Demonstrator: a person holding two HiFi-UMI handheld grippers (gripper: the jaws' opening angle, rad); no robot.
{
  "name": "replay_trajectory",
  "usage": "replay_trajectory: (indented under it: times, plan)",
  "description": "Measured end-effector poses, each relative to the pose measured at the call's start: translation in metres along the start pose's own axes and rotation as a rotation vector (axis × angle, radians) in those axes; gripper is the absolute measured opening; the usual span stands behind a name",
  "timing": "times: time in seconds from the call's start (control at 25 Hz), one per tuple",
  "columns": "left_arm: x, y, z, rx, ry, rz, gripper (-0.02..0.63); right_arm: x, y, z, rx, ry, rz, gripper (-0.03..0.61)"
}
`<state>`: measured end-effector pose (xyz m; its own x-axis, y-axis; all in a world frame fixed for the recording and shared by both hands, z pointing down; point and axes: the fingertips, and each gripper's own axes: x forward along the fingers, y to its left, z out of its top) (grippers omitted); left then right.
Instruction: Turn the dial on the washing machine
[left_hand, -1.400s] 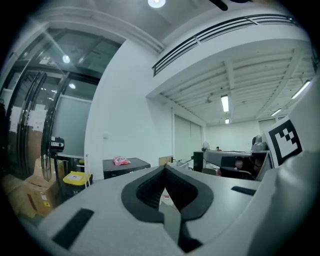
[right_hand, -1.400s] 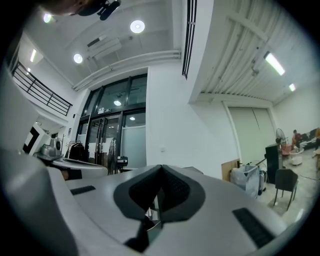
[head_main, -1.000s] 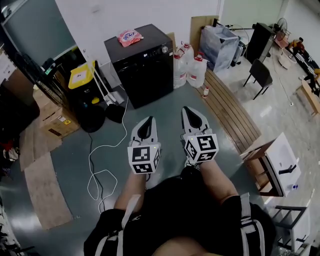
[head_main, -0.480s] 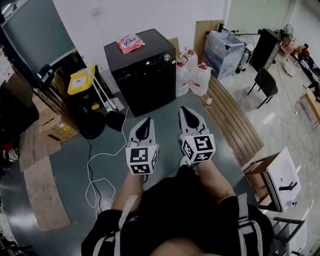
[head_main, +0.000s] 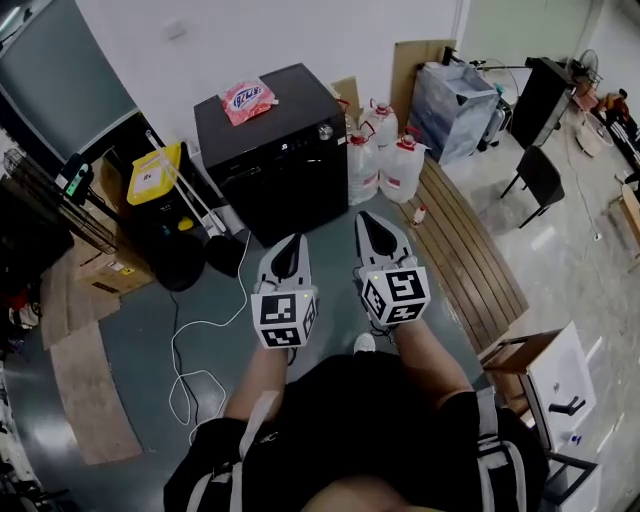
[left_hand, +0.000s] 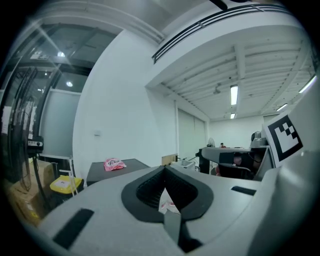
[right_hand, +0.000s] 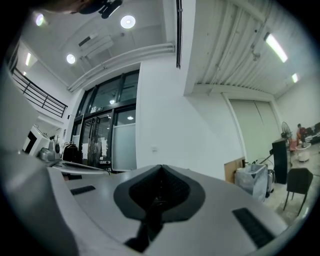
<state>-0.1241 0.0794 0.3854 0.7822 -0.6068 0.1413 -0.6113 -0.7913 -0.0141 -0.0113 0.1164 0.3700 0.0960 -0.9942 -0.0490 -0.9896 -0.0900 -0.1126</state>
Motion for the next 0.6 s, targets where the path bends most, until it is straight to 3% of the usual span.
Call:
replay_trajectory:
  times: [0.28,0.6]
  plan:
    - [0.087,-0.008,0.007,-0.002,0.014,0.022,-0.005,0.059,-0.06,0.0,-0.003,0.018,0.05,0.008]
    - [0.138,0.003,0.003,-0.014,0.034,0.067,-0.005,0.105,-0.095,-0.014,0.018,0.047,0.086,0.008]
